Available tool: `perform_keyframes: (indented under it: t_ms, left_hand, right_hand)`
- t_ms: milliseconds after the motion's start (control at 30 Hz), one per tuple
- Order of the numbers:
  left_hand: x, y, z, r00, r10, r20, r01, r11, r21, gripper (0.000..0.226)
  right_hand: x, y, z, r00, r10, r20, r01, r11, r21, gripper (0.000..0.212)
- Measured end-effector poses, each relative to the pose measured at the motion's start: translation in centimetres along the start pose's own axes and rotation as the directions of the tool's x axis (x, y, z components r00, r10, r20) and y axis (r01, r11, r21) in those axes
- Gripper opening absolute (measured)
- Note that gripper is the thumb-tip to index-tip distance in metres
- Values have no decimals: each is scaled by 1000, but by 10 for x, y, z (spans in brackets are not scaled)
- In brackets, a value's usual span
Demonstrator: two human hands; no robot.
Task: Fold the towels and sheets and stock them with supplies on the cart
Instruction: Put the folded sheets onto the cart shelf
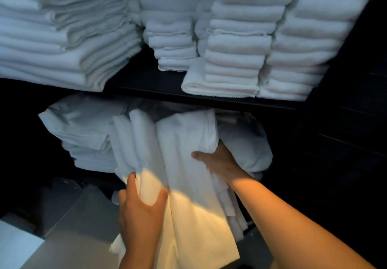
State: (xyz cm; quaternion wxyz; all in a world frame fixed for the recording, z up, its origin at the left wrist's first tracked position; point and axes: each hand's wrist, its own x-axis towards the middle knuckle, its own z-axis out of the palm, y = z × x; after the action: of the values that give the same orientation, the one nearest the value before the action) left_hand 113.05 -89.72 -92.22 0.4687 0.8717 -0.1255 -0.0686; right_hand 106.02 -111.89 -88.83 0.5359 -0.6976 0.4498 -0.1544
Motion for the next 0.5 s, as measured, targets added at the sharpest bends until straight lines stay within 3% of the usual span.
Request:
perform_keyframes:
  t_ms: [167,300,367,433,500]
  left_hand:
    - [12,27,-7,996,83,-35,-86,991,-103,85]
    - [43,65,7,975,221,-2,-218,965,-147,91]
    - [69,81,26,969,238,72,-226,963,-147,89]
    - [96,85,38,972,166,167,-161,986,-40,87]
    - [117,73,44,967,94,237,-98,995,6,78]
  right_hand:
    - [9,-25,-8,972,-64,-227,99,984,146,53]
    - [21,-36,-57,898,39,-438,75,968,241,57]
    - [31,-38,-70,892,100,-440,1,975,223,52]
    - [37,-34,-74,919,139,-368,-108,989,105,44]
    - [34,-24,-73,940,143,-311,-141,990,27,57]
